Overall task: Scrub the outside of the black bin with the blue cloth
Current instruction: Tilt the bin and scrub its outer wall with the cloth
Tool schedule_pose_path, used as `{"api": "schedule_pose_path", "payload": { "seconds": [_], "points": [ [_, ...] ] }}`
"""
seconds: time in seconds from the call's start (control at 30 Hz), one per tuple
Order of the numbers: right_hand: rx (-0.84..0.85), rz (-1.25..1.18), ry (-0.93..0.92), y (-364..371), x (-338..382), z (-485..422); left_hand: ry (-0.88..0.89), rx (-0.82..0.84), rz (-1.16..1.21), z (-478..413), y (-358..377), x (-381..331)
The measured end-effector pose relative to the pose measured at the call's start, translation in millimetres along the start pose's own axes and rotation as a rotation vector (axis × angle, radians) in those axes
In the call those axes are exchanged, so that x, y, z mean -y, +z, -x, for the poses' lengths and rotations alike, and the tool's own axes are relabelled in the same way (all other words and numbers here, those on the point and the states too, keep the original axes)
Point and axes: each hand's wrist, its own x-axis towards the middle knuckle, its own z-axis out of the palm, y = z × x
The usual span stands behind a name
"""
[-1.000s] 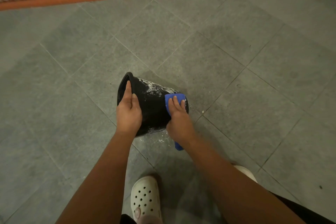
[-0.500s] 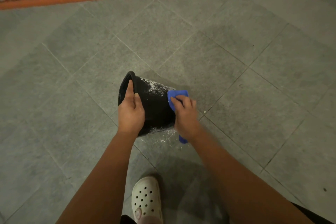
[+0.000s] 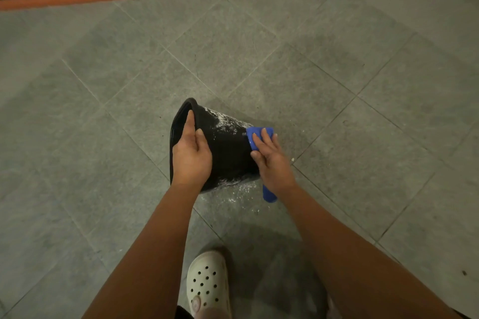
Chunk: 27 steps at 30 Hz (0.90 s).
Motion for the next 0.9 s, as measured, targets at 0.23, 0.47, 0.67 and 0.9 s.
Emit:
{"api": "schedule_pose_path", "payload": {
  "seconds": [0.23, 0.47, 0.67, 0.9],
  "points": [
    [-0.257, 0.056, 0.069, 20, -4, 22, -0.011, 0.001, 0.049, -3, -1, 3],
    [-0.202, -0.016, 0.049, 19, 5, 2, -0.020, 0.000, 0.138, -1, -3, 9],
    [-0.256, -0.117, 0.186, 18, -6, 16, -0.011, 0.024, 0.109, -3, -4, 7],
    [-0.280, -0.143, 0.131, 17, -17, -8, -0.015, -0.007, 0.111, -4, -2, 10]
  ]
}}
